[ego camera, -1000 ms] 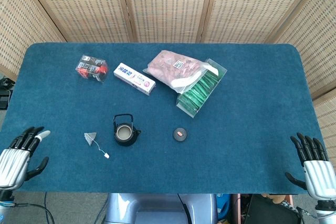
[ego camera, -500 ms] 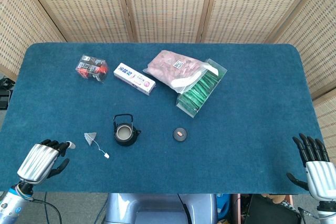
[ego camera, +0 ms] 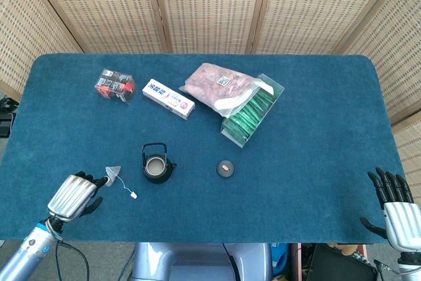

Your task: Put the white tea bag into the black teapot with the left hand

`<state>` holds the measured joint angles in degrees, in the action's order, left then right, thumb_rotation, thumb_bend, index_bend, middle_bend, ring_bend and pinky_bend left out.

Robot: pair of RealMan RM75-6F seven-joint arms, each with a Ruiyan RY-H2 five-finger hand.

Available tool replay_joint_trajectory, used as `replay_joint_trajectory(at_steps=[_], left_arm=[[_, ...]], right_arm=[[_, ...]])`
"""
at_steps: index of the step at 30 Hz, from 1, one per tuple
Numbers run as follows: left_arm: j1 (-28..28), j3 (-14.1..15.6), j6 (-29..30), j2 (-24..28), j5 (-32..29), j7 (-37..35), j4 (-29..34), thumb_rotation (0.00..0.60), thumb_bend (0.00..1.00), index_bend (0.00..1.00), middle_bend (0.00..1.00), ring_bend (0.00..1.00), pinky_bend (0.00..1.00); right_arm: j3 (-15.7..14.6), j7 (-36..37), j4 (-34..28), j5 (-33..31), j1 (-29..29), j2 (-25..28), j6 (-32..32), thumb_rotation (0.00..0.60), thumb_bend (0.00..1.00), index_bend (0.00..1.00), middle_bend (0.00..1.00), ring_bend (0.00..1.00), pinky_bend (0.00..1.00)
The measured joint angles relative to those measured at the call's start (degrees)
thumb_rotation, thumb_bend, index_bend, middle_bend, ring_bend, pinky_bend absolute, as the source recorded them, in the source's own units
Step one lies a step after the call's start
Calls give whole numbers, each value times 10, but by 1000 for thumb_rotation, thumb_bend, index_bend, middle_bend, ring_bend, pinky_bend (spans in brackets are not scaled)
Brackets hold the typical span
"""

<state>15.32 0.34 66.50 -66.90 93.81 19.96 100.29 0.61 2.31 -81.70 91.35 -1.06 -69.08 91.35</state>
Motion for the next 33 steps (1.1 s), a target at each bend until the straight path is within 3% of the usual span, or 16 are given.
replay_joint_trajectory(at_steps=[9,33], left_arm=[[30,-6,-52,-37,-47,53,-11,600,382,463,685,585,513],[80,-16,-115,-135,-157,140,-63,600,383,471,688,590,513]], right_arm=[[1,4,4,-4,-3,0,2,600,71,91,118,0,83],[0,6,8,-9,-11,1,5,600,71,92,118,0,84]])
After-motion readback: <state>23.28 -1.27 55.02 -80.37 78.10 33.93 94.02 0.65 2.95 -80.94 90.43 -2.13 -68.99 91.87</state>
